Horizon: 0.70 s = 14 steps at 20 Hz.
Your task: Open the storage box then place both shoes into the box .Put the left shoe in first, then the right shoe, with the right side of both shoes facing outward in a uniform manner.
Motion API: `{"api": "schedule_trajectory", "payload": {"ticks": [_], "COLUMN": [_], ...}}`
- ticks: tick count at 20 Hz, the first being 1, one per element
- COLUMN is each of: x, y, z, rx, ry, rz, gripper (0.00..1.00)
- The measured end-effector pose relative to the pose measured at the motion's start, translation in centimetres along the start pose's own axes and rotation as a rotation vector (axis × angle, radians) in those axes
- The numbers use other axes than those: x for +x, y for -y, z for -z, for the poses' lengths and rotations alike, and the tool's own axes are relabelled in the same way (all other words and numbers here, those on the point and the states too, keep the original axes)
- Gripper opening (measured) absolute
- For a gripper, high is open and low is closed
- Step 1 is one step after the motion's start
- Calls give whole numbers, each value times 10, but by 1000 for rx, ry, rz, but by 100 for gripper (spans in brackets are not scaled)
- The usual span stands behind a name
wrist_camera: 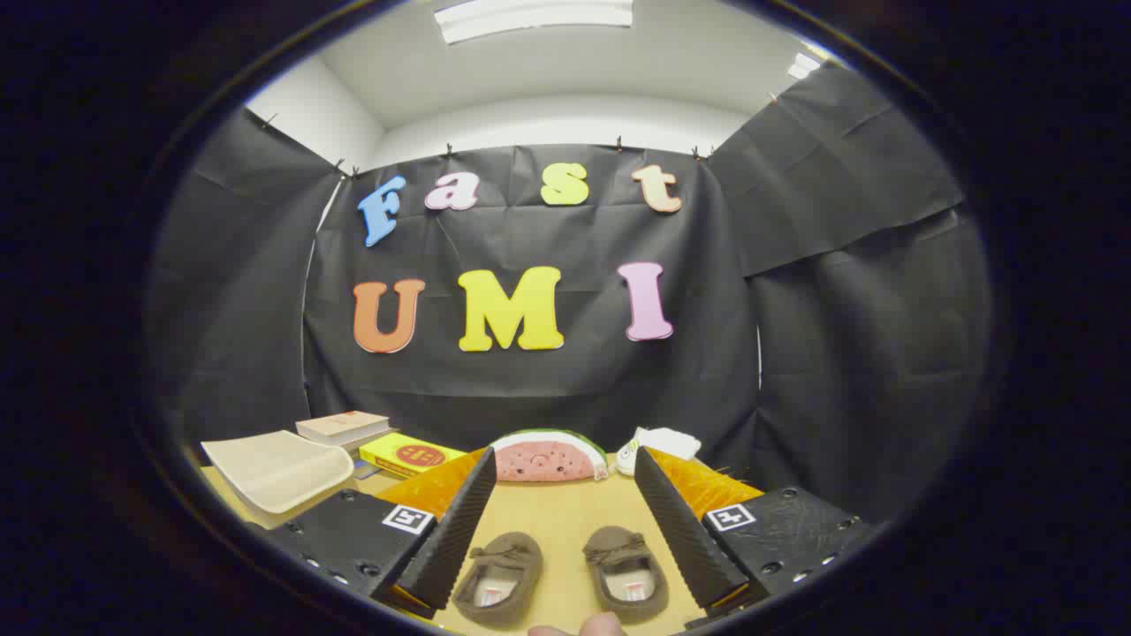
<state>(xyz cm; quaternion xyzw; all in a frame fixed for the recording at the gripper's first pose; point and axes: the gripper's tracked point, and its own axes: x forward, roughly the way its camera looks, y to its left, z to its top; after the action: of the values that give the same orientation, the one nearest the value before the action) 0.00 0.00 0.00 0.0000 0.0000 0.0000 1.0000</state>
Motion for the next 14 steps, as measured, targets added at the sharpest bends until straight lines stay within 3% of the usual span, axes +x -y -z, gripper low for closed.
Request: {"api": "schedule_trajectory", "payload": {"ticks": [14], "x": [4], "y": [-11], "z": [2], "rx": [8], "ry": [5], "rz": [-25], "gripper": [96]}}
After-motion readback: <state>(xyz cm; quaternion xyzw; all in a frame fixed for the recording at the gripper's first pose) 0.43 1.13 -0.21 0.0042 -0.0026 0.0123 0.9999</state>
